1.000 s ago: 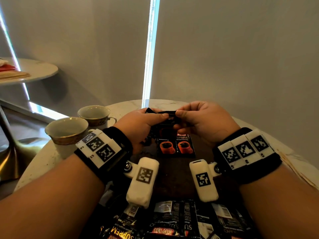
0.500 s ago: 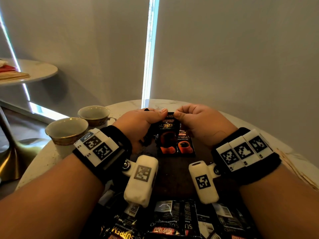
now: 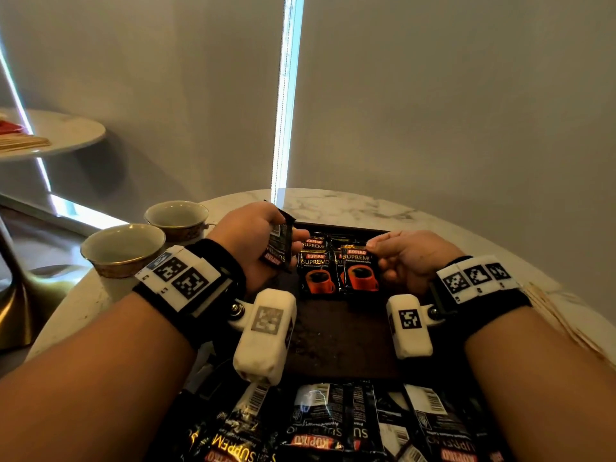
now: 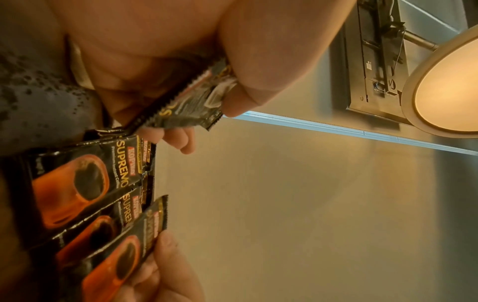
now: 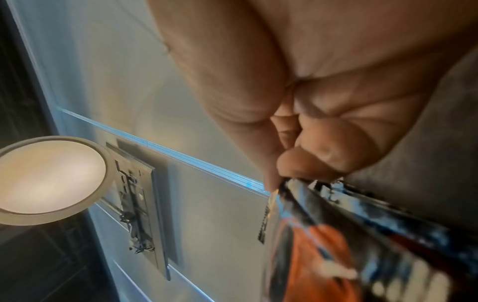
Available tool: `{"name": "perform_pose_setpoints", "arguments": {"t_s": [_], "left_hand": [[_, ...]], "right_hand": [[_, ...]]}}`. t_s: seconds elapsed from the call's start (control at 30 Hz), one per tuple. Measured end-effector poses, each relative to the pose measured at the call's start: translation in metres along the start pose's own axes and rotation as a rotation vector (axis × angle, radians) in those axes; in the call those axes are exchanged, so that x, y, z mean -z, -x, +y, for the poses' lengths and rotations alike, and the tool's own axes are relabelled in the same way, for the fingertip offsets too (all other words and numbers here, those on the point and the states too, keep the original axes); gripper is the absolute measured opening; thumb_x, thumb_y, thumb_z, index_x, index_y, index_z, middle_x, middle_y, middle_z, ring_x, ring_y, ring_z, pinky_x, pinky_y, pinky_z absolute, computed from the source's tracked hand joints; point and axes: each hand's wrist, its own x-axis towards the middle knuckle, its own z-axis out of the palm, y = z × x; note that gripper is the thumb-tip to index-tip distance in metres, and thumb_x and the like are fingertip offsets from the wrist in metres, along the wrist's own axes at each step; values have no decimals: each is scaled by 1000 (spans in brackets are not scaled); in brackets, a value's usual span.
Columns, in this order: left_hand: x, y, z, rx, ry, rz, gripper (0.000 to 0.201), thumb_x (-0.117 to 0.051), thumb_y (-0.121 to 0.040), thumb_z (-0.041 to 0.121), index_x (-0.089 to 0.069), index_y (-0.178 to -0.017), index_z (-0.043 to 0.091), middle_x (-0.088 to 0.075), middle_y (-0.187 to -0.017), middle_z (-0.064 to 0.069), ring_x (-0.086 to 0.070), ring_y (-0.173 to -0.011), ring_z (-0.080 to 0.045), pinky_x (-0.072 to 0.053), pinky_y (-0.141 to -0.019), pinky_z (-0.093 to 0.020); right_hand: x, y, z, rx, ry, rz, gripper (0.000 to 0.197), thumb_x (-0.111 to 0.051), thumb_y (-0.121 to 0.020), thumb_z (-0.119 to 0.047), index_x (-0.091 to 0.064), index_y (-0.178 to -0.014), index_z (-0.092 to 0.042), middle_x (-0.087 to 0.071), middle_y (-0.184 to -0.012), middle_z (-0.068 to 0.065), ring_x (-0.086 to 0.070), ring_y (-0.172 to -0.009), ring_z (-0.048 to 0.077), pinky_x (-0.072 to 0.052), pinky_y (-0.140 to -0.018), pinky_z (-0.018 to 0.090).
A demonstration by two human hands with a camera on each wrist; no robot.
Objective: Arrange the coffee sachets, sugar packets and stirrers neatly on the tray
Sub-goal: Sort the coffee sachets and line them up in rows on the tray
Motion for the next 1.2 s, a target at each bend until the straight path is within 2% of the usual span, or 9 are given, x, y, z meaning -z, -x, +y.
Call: {"name": "perform_pose_setpoints", "arguments": {"t_s": [0.1, 0.23, 0.33, 0.43, 0.57, 0.63, 0.87, 1.0, 1.2], "left_hand": [[3, -2, 0, -19, 7, 5, 43, -38, -95, 10, -48, -133, -8, -62, -100, -21, -64, -66, -26, -54, -52, -35], [4, -2, -2, -1, -11, 13, 27, -51, -95, 6, -55, -119, -6, -68, -107, -29, -73, -78, -38, -60, -59, -44], [1, -1, -3, 16, -56, 32, 18, -54, -96, 6, -56, -112, -2, -68, -100, -27, -72, -72, -37, -59, -53, -43], [1, -1, -4, 26, -95, 40, 20, -56, -95, 6, -57, -114, -1, -68, -100, -26, -71, -69, -36, -59, -50, -42], [3, -5, -4, 58, -117, 25, 19, -58, -94, 8, -58, -111, 0, -68, -112, -31, -72, -88, -44, -60, -70, -57], [4, -6, -4, 68, -115, 17, 21, -59, -93, 8, -57, -112, 1, -68, -115, -31, -72, -93, -46, -59, -74, -60], [4, -8, -5, 62, -141, 3, 21, -59, -93, 8, -58, -113, 2, -69, -107, -27, -71, -80, -39, -59, -56, -44], [5, -9, -5, 67, -135, -4, 22, -59, -92, 8, -58, -114, 3, -69, -112, -28, -72, -86, -41, -59, -59, -46], [2, -6, -6, 72, -114, -17, 22, -57, -94, 6, -56, -115, 1, -68, -109, -28, -71, -79, -39, -60, -52, -44]], "right_hand": [[-1, 0, 5, -27, 27, -23, 6, -67, -88, 0, -65, -85, -5, -59, -61, 5, -52, -46, 9, -41, -38, 20], [-1, 0, 7, -51, 26, -31, 3, -68, -89, -3, -66, -88, -5, -59, -62, 5, -54, -47, 8, -44, -40, 18], [-2, -1, 8, -51, 3, -26, 2, -68, -89, -3, -67, -89, -5, -60, -65, 5, -55, -47, 7, -45, -40, 17], [-2, -1, 8, -47, -14, -21, 2, -67, -90, -3, -68, -90, -5, -62, -63, 4, -56, -47, 7, -46, -40, 17], [-2, -2, 8, -41, 5, -24, 4, -66, -91, -2, -68, -90, -6, -62, -63, 3, -56, -49, 7, -46, -41, 17], [-3, -2, 9, -41, 10, -24, 5, -66, -91, -2, -68, -90, -7, -62, -63, 3, -56, -50, 7, -45, -42, 17], [-1, -4, 11, -35, 19, -7, 5, -66, -90, -1, -66, -88, -6, -61, -63, 4, -55, -50, 9, -43, -41, 18], [0, -7, 12, -48, 21, -20, 4, -69, -88, -3, -65, -88, -6, -60, -61, 3, -55, -49, 9, -43, -40, 18], [2, -13, 14, -93, 24, -52, 9, -71, -86, -11, -63, -88, -8, -61, -70, 2, -54, -55, 10, -42, -44, 20]]}}
